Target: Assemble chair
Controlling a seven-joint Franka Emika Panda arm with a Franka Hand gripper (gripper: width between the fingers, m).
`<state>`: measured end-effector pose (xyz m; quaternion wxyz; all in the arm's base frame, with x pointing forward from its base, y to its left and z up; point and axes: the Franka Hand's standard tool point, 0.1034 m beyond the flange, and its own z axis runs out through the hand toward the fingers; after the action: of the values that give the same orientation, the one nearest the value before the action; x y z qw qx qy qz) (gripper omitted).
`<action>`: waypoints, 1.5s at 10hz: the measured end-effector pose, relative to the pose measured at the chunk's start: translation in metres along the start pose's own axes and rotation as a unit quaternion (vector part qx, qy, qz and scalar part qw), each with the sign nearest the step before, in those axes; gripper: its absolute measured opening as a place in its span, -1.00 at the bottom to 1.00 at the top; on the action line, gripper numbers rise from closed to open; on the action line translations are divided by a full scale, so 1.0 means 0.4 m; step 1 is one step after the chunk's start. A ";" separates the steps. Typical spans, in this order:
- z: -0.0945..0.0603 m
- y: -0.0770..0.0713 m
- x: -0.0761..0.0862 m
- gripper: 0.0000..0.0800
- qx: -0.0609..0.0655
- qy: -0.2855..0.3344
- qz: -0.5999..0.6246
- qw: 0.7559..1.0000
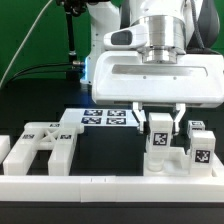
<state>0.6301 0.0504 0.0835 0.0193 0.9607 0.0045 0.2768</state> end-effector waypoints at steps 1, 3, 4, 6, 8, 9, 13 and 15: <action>0.004 0.003 -0.005 -0.29 -0.001 -0.001 0.000 1.000; 0.019 0.004 -0.023 -0.29 -0.003 -0.006 -0.002 1.000; 0.025 0.005 -0.031 -0.29 -0.003 -0.008 -0.002 1.000; 0.027 0.003 -0.030 -0.29 -0.004 0.001 0.002 1.000; 0.027 0.002 -0.030 -0.10 -0.005 0.001 0.004 1.000; 0.027 0.002 -0.030 -0.10 -0.005 0.001 0.004 1.000; 0.027 0.003 -0.030 0.61 -0.005 0.001 0.004 1.000; 0.027 0.003 -0.030 0.62 -0.005 0.001 0.004 1.000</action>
Offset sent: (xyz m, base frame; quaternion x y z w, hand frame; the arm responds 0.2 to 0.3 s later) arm -0.0006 0.0031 -0.0109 0.0033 0.0131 0.0079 0.9999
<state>0.6256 0.0488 0.0680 0.0227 0.9605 -0.0003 0.2775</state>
